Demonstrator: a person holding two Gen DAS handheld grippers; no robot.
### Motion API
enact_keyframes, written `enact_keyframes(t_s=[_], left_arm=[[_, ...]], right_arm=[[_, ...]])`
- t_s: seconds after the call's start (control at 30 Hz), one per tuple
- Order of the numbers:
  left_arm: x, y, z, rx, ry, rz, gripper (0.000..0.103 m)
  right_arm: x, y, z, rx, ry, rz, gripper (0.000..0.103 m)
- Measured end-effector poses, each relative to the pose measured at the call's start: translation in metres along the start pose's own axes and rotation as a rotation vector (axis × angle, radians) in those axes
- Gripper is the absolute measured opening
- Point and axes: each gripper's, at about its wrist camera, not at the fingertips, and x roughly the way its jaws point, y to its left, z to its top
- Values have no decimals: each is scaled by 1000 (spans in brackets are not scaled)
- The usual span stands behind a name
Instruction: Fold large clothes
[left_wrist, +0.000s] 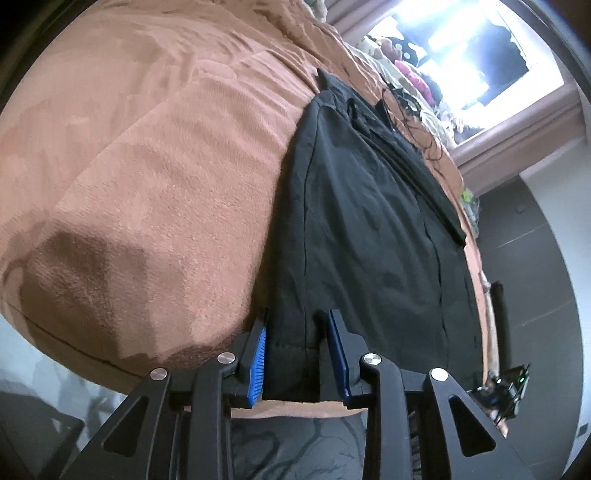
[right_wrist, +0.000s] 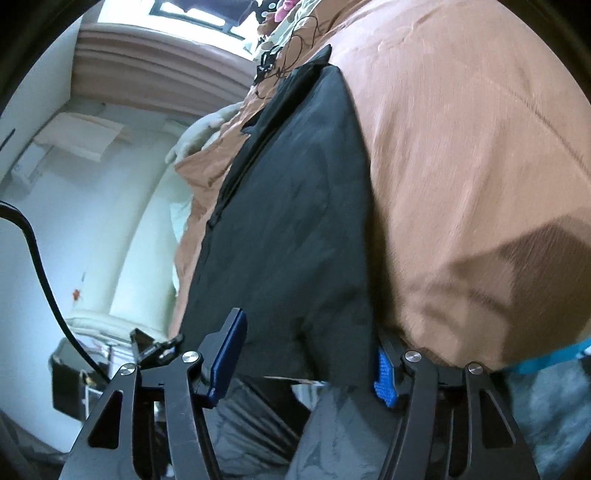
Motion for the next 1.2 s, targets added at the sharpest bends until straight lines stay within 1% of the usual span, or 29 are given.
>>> enact_keyframes(t_s=[0.07,0.13,0.17,0.23,0.3,0.33,0.37,0.4,0.47,0.53,0.63,0.77,0.97,1.2], left_arm=[[2,-2,1,-2,-9,-10,32],[5,-4,4,-2,-12,-5,31],[7,-6,5,2,-13,3,31],[11,-9,8,9,-13,23,26],[14,-11,9,9,-14,48,24],[15,-12,8,8,-18,54,23],[14,-12,7,7,-23,60,21],[13,-12,6,4,-26,65,18],[10,-11,4,-3,-47,68,14],[5,-13,1,-6,-71,68,8],[-1,-20,-1,-8,-98,72,5],[-18,-33,-2,-24,-148,52,4],[-45,-56,-11,-20,-218,4,4],[-75,-74,-19,-11,-281,-36,4]], right_arm=[[3,0,2,11,-13,7,63],[8,1,5,24,-27,7,60],[11,1,6,29,-34,-4,56],[13,1,5,44,-53,-13,49],[16,-1,6,75,-84,-20,34],[18,-3,7,93,-101,-26,31],[18,-4,5,103,-112,-32,21],[18,-5,5,112,-124,-39,10],[14,-6,4,124,-167,-59,5],[8,-1,4,112,-197,-77,4],[-2,9,9,85,-227,-71,3],[-17,23,18,57,-258,-44,3],[-44,46,26,8,-313,-16,3],[-73,68,18,-33,-346,12,3]])
